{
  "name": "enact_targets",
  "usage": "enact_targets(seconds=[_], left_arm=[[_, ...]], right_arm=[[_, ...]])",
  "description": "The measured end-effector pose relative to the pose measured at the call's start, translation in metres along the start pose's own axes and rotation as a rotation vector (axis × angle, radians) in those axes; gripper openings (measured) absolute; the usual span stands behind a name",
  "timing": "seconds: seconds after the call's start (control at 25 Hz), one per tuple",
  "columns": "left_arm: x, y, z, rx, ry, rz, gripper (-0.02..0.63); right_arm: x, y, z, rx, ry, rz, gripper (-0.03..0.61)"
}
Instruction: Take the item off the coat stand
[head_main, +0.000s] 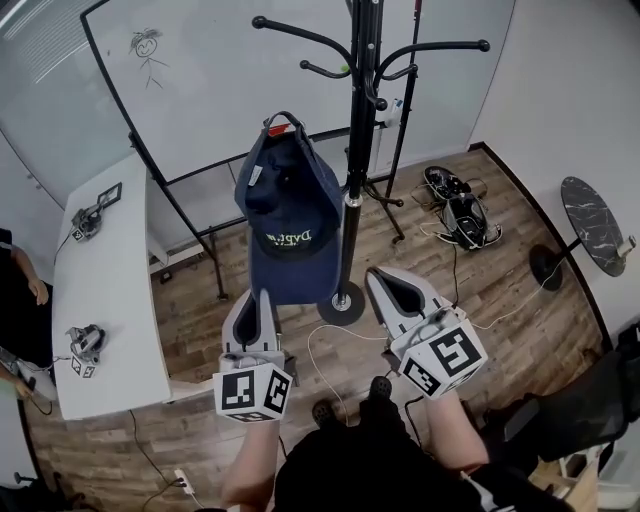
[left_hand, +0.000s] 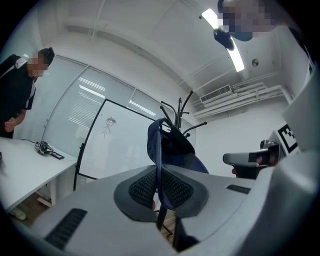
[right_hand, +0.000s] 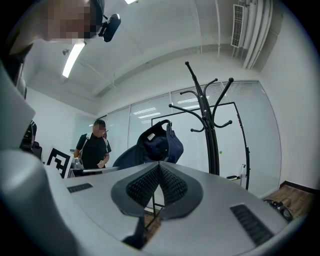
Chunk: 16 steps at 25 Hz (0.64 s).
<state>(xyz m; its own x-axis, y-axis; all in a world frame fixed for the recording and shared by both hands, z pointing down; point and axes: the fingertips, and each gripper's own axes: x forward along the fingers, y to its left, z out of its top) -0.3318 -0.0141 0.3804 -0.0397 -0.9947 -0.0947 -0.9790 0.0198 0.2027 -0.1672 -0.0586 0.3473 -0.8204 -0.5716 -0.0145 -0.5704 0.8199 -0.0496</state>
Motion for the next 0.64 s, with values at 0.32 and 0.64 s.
enact_targets(seconds=[0.32,0.64], left_arm=[[0.0042,0.0014,0.0013,-0.01,-0.001,-0.016,0.032],[0.0015,-0.0021,0.0044,-0.011,-0.007,-0.035,0.032]], right_arm=[[0.0017,0.0019,-0.0004,-0.027,0.007,-0.02,0.031],[-0.0065,0.0027,0.0007,-0.04,0.007,-0.04,0.031]])
